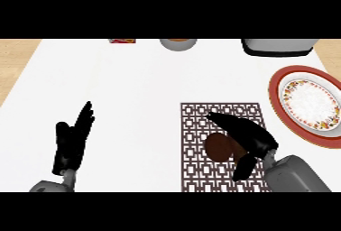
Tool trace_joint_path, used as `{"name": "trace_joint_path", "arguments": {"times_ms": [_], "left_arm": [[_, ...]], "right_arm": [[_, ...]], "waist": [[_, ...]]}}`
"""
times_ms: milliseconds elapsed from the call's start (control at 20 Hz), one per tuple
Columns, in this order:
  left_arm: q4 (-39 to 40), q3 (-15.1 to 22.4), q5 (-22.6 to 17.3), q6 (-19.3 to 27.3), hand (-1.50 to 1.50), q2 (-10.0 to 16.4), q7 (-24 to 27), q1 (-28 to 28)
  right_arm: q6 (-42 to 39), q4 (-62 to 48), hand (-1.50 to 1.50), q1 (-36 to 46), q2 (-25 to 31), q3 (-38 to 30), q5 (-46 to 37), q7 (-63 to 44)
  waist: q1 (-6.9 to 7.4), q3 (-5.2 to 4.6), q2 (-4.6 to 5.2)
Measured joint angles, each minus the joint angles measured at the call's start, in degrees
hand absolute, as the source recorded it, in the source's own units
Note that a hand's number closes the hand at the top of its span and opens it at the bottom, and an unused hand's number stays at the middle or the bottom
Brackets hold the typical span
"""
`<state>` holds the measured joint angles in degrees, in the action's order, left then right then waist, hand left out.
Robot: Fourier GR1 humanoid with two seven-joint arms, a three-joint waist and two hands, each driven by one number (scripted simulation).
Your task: Pick the cupcake from the placemat and place it in the plate
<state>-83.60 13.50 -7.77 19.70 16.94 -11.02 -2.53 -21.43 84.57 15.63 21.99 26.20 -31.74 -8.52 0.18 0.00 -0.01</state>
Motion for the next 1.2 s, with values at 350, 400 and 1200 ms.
{"name": "trace_joint_path", "arguments": {"times_ms": [350, 400, 1200], "left_arm": [[1.8, -2.8, 3.2, -2.6, 0.0, -2.9, 0.2, -0.4], [0.1, -2.9, 3.6, -2.7, 0.0, -2.6, -0.5, 0.7], [0.1, -7.6, 7.7, -6.8, 0.0, -6.2, -0.5, 0.7]], "right_arm": [[-3.0, -1.5, -1.5, -1.1, -3.4, -3.1, -5.0, 3.2], [-2.8, -2.3, -1.5, -1.2, -4.0, -3.4, -5.7, 3.6], [0.4, -11.7, 1.5, 0.2, -9.9, -6.0, -16.9, 12.3]], "waist": [[-0.08, 0.0, 0.0], [-0.04, 0.0, -0.01], [0.01, 0.0, -0.03]]}}
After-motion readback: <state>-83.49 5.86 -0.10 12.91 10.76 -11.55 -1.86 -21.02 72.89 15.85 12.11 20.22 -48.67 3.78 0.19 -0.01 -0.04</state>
